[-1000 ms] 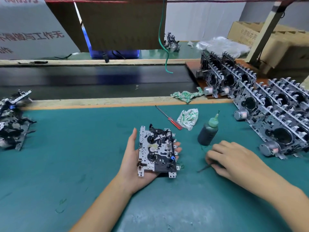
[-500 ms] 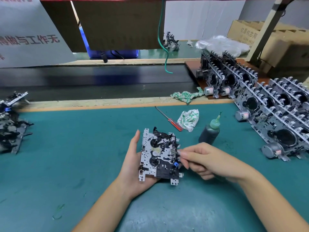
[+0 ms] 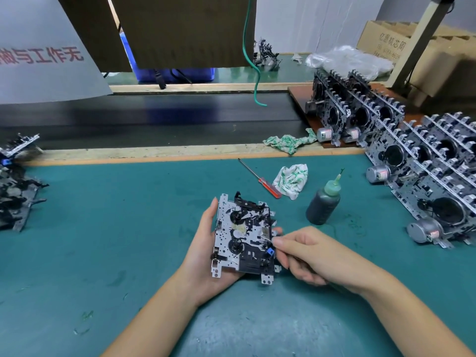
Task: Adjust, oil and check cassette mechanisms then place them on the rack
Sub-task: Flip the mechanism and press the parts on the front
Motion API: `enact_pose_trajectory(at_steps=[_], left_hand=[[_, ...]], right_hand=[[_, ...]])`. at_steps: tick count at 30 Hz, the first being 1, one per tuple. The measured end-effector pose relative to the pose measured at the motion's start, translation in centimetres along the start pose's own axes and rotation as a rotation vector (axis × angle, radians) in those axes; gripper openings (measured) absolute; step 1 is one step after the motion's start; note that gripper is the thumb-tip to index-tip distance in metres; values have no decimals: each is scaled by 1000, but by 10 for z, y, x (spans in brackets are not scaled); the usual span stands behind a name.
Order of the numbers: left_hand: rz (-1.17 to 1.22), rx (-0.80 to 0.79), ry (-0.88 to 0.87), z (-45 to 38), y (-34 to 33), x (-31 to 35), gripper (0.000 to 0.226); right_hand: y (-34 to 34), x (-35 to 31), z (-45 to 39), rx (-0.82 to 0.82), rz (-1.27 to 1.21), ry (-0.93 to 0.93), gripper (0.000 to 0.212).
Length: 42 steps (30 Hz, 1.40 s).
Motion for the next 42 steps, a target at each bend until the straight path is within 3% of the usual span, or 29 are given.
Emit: enact_pose_trajectory(at_steps=[10, 26, 34, 38, 42], left_hand=[[-50, 32, -29, -3, 1, -2, 81], [-96, 121, -53, -6, -3, -2, 72], [-18, 86, -38, 3, -4, -1, 81], [142, 35, -75, 10, -5, 5, 100], [239, 15, -67, 10, -3, 7, 108]], right_hand=[[-1, 1, 0, -5, 85, 4, 51], [8, 4, -8, -193, 146, -34, 59], [3, 7, -2, 59, 216, 66, 63], [16, 7, -5, 246, 83, 131, 51], [18, 12, -8, 427, 194, 175, 33]])
Point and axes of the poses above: each hand's wrist, its own z-axis away from the middle knuckle, its own y-axis out of the back of the hand, x = y × z, the point moved 3 cm from there along -z, towards the middle knuckle, and after that the axes turned 5 degrees about z, right-handed, at the moved point
